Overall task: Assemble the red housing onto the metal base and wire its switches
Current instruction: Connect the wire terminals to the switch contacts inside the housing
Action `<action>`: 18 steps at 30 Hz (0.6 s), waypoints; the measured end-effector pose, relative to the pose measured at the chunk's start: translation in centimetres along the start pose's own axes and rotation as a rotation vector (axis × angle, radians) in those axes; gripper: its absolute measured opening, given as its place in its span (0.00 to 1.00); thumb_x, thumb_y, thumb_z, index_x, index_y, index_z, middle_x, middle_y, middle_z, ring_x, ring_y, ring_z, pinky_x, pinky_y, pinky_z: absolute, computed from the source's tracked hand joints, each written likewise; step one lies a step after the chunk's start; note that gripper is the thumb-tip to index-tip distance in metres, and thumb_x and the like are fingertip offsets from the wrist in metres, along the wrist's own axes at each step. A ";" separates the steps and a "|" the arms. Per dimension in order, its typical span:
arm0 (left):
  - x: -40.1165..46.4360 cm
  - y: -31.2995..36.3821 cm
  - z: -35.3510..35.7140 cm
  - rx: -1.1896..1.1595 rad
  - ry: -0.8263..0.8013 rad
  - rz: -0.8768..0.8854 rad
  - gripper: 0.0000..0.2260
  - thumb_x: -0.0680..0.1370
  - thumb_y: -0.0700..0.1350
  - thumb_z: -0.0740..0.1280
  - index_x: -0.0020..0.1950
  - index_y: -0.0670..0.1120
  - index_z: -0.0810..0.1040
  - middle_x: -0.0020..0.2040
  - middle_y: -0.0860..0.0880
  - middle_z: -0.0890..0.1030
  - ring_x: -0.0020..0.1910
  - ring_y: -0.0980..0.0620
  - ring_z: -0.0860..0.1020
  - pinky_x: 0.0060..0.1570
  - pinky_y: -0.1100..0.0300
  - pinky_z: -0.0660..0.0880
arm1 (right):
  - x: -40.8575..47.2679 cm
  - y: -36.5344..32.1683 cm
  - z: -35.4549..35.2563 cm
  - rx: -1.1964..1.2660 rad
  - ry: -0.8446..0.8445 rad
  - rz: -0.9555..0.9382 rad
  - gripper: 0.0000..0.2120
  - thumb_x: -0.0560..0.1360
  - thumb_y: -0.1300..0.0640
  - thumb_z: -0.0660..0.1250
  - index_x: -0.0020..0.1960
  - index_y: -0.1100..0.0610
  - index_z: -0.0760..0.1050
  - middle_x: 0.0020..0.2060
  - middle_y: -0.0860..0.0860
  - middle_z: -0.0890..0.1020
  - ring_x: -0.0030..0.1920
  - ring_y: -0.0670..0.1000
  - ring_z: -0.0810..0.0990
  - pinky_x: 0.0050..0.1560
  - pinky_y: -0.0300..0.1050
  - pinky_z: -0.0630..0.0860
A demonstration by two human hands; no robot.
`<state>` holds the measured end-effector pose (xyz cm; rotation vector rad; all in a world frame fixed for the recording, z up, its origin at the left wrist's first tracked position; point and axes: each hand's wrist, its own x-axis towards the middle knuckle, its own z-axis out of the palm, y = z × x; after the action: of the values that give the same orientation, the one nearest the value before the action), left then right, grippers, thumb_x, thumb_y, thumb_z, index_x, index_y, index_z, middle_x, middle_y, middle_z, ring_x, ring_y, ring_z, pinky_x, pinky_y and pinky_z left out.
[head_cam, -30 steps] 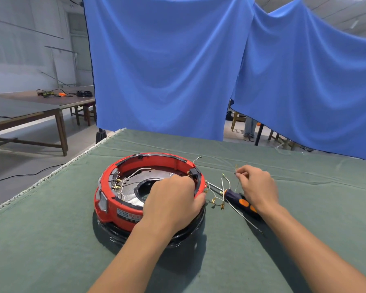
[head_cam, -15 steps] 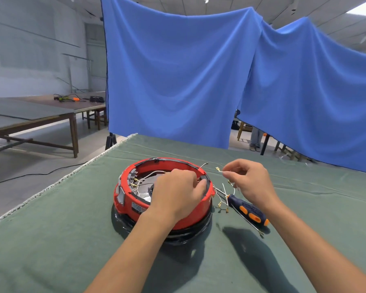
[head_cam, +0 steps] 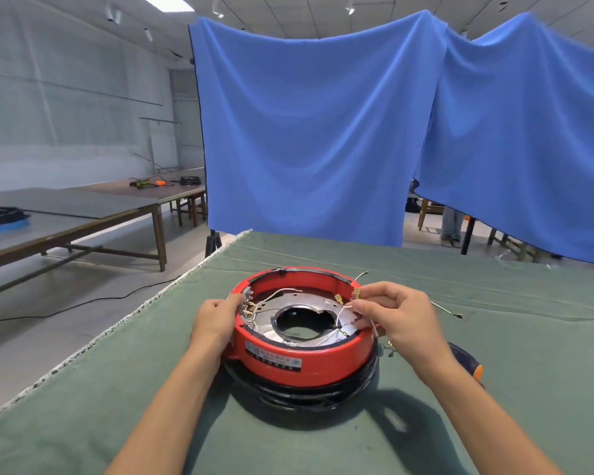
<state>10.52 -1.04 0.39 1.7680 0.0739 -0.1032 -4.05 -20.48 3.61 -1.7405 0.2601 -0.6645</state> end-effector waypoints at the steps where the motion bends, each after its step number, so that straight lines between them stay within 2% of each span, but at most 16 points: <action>1: 0.1 0.0 0.0 -0.038 -0.021 -0.023 0.13 0.75 0.51 0.67 0.38 0.42 0.76 0.30 0.43 0.77 0.36 0.44 0.77 0.38 0.54 0.71 | 0.1 0.2 0.2 0.011 -0.005 0.003 0.04 0.70 0.67 0.72 0.42 0.61 0.80 0.32 0.53 0.85 0.27 0.48 0.81 0.28 0.32 0.72; 2: 0.3 0.0 -0.1 -0.074 -0.042 -0.049 0.14 0.74 0.52 0.68 0.42 0.41 0.78 0.34 0.41 0.80 0.38 0.43 0.79 0.40 0.55 0.72 | 0.4 0.4 0.4 0.013 -0.018 0.007 0.03 0.70 0.67 0.72 0.42 0.61 0.79 0.31 0.52 0.85 0.26 0.47 0.80 0.28 0.32 0.72; 3: 0.7 -0.1 -0.1 -0.085 -0.052 -0.075 0.18 0.73 0.54 0.69 0.50 0.38 0.78 0.43 0.37 0.82 0.44 0.41 0.81 0.44 0.54 0.74 | 0.5 0.5 0.4 0.012 -0.030 0.015 0.03 0.71 0.67 0.71 0.42 0.62 0.79 0.31 0.52 0.84 0.26 0.46 0.80 0.28 0.32 0.71; 4: 0.9 -0.1 -0.2 -0.061 -0.068 -0.098 0.24 0.72 0.55 0.70 0.58 0.37 0.76 0.51 0.35 0.81 0.50 0.39 0.81 0.49 0.53 0.75 | 0.6 0.6 0.3 0.012 -0.036 0.022 0.02 0.71 0.67 0.70 0.43 0.63 0.79 0.30 0.52 0.84 0.26 0.46 0.79 0.27 0.31 0.71; 5: 1.1 -0.1 -0.2 -0.023 -0.086 -0.100 0.28 0.71 0.55 0.71 0.61 0.36 0.74 0.54 0.34 0.80 0.52 0.38 0.80 0.51 0.52 0.75 | 0.7 0.7 0.2 0.013 -0.037 0.023 0.01 0.72 0.67 0.70 0.43 0.63 0.78 0.30 0.52 0.84 0.25 0.46 0.79 0.26 0.31 0.70; 6: 1.3 -0.1 -0.2 0.017 -0.102 -0.088 0.27 0.71 0.54 0.71 0.62 0.37 0.75 0.53 0.35 0.80 0.51 0.39 0.81 0.51 0.52 0.76 | 0.7 0.8 0.1 0.011 -0.035 0.022 0.01 0.72 0.68 0.69 0.43 0.64 0.78 0.30 0.53 0.84 0.25 0.46 0.79 0.25 0.31 0.69; 9: 1.1 0.1 -0.2 0.069 -0.143 -0.052 0.21 0.72 0.49 0.71 0.58 0.36 0.77 0.39 0.38 0.81 0.36 0.43 0.80 0.40 0.55 0.75 | 0.6 0.6 -0.1 -0.026 -0.020 0.008 0.01 0.73 0.66 0.69 0.42 0.63 0.79 0.29 0.52 0.84 0.26 0.47 0.78 0.29 0.34 0.72; 10: 0.9 0.1 -0.1 0.069 -0.157 -0.050 0.21 0.72 0.48 0.71 0.58 0.35 0.76 0.38 0.39 0.81 0.34 0.44 0.79 0.40 0.54 0.76 | 0.4 0.5 0.0 -0.048 -0.014 -0.004 0.02 0.73 0.65 0.70 0.41 0.61 0.79 0.29 0.52 0.84 0.27 0.47 0.78 0.30 0.36 0.73; 12: 0.5 -0.3 0.0 0.072 -0.173 -0.046 0.22 0.72 0.48 0.71 0.58 0.33 0.75 0.39 0.37 0.81 0.36 0.43 0.80 0.46 0.50 0.77 | 0.1 0.5 0.2 -0.123 0.004 -0.015 0.05 0.73 0.62 0.70 0.39 0.56 0.80 0.29 0.50 0.84 0.30 0.46 0.79 0.36 0.43 0.75; 14: 0.0 -0.5 0.1 0.065 -0.162 -0.036 0.24 0.72 0.49 0.71 0.59 0.33 0.73 0.45 0.35 0.82 0.43 0.40 0.81 0.51 0.48 0.78 | -0.3 0.4 0.3 -0.254 0.037 -0.016 0.06 0.73 0.56 0.70 0.37 0.51 0.80 0.31 0.46 0.84 0.36 0.47 0.81 0.43 0.51 0.76; 16: -0.4 -0.6 0.1 0.060 -0.136 -0.022 0.25 0.72 0.50 0.71 0.60 0.33 0.73 0.51 0.34 0.80 0.50 0.37 0.80 0.54 0.47 0.77 | -0.9 0.1 0.2 -0.435 0.086 -0.037 0.06 0.73 0.50 0.69 0.36 0.46 0.80 0.31 0.40 0.83 0.39 0.46 0.82 0.47 0.51 0.76; 18: -0.7 -0.7 0.1 0.052 -0.120 -0.003 0.25 0.73 0.51 0.71 0.59 0.33 0.74 0.52 0.34 0.79 0.50 0.37 0.80 0.52 0.49 0.77 | -1.4 -0.7 0.4 -0.579 0.134 -0.085 0.06 0.72 0.47 0.68 0.35 0.42 0.79 0.31 0.35 0.81 0.38 0.42 0.81 0.44 0.46 0.75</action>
<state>9.74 -1.01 -0.23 1.8099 -0.0133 -0.2148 -5.13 -19.23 3.83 -2.2694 0.5115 -0.8233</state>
